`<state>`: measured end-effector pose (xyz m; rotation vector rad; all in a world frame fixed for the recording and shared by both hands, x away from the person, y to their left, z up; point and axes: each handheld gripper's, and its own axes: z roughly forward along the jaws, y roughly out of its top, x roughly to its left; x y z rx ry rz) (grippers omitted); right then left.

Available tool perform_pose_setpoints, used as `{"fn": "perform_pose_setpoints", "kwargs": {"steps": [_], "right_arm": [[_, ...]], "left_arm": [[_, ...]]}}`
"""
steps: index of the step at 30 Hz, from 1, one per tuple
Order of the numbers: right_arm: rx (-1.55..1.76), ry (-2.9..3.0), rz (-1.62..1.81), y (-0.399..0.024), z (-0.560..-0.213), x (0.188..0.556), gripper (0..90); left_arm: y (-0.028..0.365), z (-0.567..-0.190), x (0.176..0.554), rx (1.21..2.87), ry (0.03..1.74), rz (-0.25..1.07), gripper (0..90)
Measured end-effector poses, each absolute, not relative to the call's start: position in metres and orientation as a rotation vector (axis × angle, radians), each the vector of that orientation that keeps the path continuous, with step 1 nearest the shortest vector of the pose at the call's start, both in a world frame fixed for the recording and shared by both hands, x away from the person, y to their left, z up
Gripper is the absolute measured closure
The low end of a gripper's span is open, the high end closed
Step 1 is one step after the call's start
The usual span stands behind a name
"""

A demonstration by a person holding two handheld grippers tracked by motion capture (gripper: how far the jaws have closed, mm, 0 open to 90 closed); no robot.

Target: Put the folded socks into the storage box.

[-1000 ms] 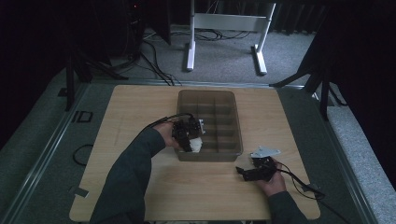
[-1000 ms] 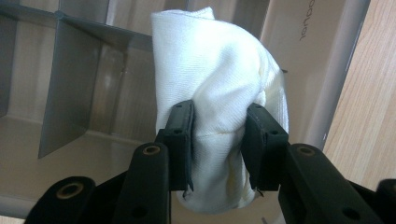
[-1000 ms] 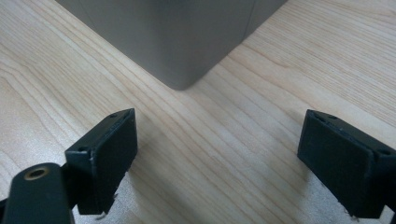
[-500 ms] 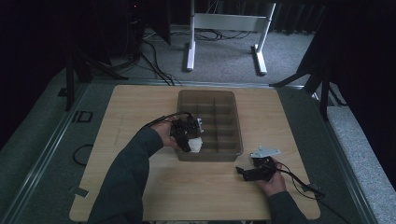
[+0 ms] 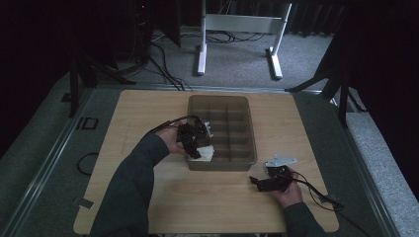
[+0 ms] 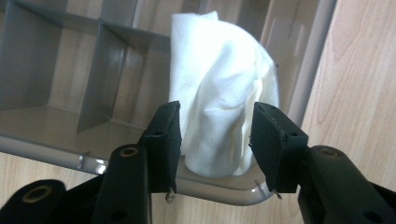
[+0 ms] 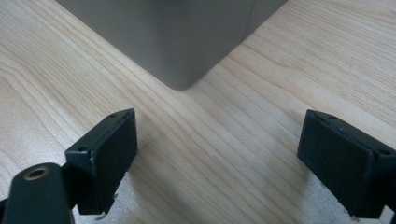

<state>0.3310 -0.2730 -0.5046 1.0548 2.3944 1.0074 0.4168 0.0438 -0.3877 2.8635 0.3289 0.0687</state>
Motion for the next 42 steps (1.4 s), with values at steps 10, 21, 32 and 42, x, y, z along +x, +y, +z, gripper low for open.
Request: {"fn": "perform_pose_setpoints", "kwargs": {"steps": [10,21,32,42], "right_arm": [[1.055,2.394,1.007,-0.273,-0.505,0.331,11.6],[1.055,2.394,1.007,-0.273,-0.505,0.331,11.7],[1.055,2.394,1.008,-0.273,-0.505,0.331,11.6],[1.056,2.394,1.008,-0.273,-0.505,0.331,11.6]], "left_arm": [[0.043,-0.383,0.418,2.837,0.324,0.074,63.0],[0.037,-0.385,0.420,2.835,0.310,0.108,74.0],[0.034,-0.386,0.421,2.836,0.302,0.117,87.8],[0.029,-0.390,0.424,2.858,0.314,0.133,89.6]]}}
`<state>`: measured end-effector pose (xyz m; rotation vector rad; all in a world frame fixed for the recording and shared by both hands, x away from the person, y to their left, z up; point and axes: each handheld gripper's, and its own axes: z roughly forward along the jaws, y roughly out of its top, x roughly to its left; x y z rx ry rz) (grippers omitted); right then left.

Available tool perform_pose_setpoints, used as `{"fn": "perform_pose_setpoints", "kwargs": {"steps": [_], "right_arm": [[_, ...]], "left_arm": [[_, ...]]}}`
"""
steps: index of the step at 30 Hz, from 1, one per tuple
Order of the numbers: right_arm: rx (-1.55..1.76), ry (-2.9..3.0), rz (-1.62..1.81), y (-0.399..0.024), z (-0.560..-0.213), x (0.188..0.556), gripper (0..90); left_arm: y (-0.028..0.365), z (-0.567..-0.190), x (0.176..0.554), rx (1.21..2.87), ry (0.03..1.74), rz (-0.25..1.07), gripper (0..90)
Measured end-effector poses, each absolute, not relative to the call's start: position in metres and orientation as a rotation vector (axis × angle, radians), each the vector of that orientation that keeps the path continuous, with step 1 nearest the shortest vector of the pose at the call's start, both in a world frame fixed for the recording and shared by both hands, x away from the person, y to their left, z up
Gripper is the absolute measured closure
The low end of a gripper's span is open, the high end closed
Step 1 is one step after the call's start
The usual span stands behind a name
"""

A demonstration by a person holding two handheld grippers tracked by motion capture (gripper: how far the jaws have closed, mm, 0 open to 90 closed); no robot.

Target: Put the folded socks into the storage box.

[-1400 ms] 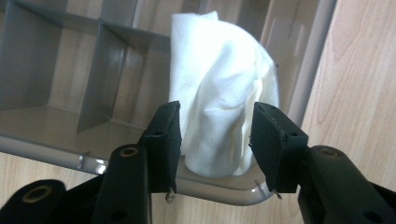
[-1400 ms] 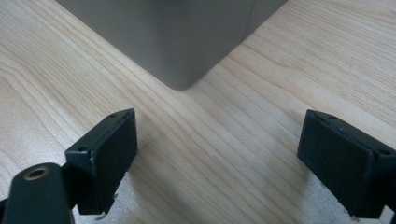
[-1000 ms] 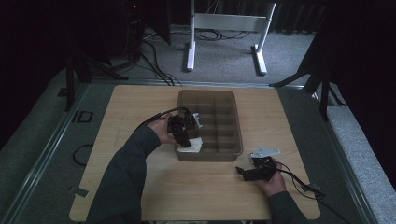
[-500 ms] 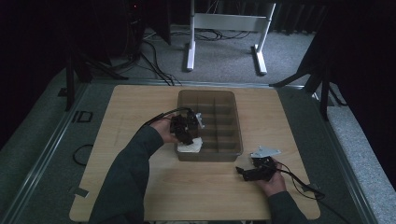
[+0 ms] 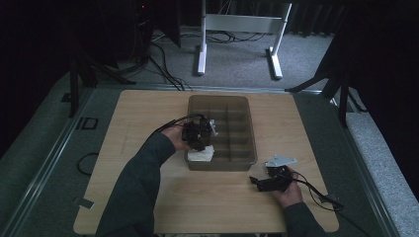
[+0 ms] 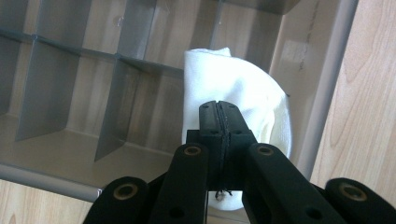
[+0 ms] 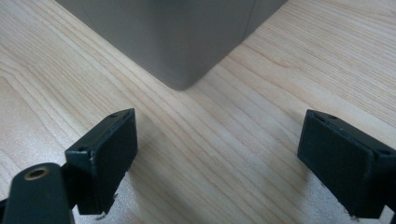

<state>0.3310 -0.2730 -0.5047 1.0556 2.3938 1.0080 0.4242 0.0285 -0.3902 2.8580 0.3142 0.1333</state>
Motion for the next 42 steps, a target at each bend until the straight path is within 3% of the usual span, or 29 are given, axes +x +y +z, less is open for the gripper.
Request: {"fn": "perform_pose_setpoints", "kwargs": {"steps": [42], "right_arm": [[1.055,2.394,1.008,-0.273,-0.505,0.331,11.6]], "left_arm": [[0.016,-0.416,0.426,2.934,0.317,0.111,90.0]]}}
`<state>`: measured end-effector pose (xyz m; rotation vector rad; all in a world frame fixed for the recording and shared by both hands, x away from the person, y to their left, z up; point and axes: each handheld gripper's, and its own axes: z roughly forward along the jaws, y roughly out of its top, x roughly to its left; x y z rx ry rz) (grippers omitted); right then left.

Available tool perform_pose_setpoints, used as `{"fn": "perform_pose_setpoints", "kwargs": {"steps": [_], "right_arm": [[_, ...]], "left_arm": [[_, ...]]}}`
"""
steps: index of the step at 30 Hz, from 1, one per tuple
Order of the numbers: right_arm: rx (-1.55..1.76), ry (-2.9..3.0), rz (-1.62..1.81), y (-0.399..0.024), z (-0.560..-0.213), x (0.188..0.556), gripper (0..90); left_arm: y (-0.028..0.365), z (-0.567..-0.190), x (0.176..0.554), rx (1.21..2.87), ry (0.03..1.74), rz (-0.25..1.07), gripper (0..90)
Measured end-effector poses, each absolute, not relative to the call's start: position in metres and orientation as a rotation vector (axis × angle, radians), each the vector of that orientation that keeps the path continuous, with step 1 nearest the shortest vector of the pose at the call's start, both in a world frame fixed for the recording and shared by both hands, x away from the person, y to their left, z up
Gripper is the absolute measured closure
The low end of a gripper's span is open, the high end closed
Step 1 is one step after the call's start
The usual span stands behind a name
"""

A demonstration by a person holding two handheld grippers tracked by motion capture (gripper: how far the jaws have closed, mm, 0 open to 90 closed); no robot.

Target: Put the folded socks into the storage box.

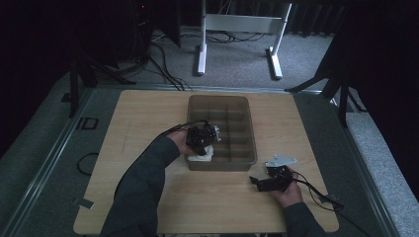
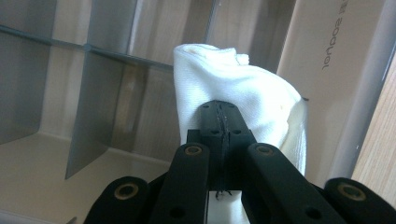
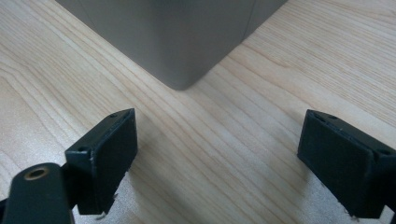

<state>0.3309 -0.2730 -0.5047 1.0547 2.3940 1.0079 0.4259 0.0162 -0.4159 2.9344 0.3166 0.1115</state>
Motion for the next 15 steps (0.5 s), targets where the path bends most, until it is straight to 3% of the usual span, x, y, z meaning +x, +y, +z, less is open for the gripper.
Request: {"fn": "perform_pose_setpoints", "kwargs": {"steps": [15], "right_arm": [[1.055,2.394,1.008,-0.273,-0.505,0.331,11.6]], "left_arm": [[0.015,-0.427,0.424,2.955,0.322,0.104,90.0]]}}
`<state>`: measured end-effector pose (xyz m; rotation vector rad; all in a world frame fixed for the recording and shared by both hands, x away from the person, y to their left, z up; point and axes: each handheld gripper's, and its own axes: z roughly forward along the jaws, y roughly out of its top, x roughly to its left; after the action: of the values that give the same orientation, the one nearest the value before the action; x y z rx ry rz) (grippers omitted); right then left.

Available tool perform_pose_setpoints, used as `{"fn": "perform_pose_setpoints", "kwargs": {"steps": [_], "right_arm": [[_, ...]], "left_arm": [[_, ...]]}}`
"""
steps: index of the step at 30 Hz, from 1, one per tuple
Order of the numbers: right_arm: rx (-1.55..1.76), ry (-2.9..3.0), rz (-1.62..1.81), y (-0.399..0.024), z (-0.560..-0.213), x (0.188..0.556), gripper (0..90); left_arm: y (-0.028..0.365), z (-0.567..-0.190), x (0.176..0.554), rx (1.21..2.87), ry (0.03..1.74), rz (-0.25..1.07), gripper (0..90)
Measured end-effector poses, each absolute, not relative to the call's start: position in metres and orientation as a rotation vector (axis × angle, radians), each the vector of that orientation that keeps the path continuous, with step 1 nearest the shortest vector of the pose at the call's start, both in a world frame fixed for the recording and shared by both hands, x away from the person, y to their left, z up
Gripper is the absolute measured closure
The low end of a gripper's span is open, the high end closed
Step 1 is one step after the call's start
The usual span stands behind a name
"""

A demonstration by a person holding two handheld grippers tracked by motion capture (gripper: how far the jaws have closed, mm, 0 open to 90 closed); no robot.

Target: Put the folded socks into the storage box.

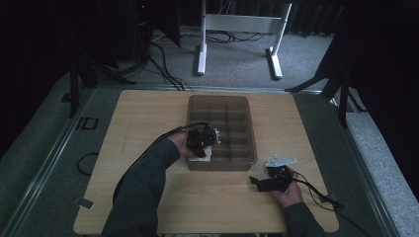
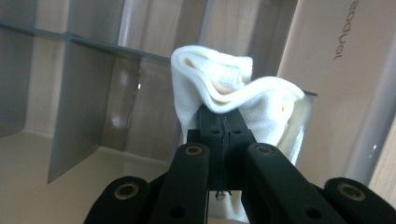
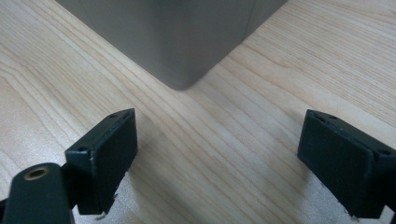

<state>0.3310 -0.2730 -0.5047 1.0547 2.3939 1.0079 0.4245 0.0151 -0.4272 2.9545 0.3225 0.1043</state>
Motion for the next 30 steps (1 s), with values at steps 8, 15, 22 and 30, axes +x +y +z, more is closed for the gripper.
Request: {"fn": "perform_pose_setpoints", "kwargs": {"steps": [8,15,22,30], "right_arm": [[1.055,2.394,1.008,-0.273,-0.505,0.331,11.6],[1.055,2.394,1.008,-0.273,-0.505,0.331,11.6],[1.056,2.394,1.008,-0.273,-0.505,0.331,11.6],[1.055,2.394,1.007,-0.273,-0.505,0.331,11.6]], "left_arm": [[0.015,-0.429,0.424,2.935,0.324,0.092,90.0],[0.017,-0.423,0.421,2.937,0.311,0.123,86.7],[0.022,-0.410,0.420,2.889,0.317,0.124,81.5],[0.025,-0.398,0.421,2.829,0.328,0.143,81.0]]}}
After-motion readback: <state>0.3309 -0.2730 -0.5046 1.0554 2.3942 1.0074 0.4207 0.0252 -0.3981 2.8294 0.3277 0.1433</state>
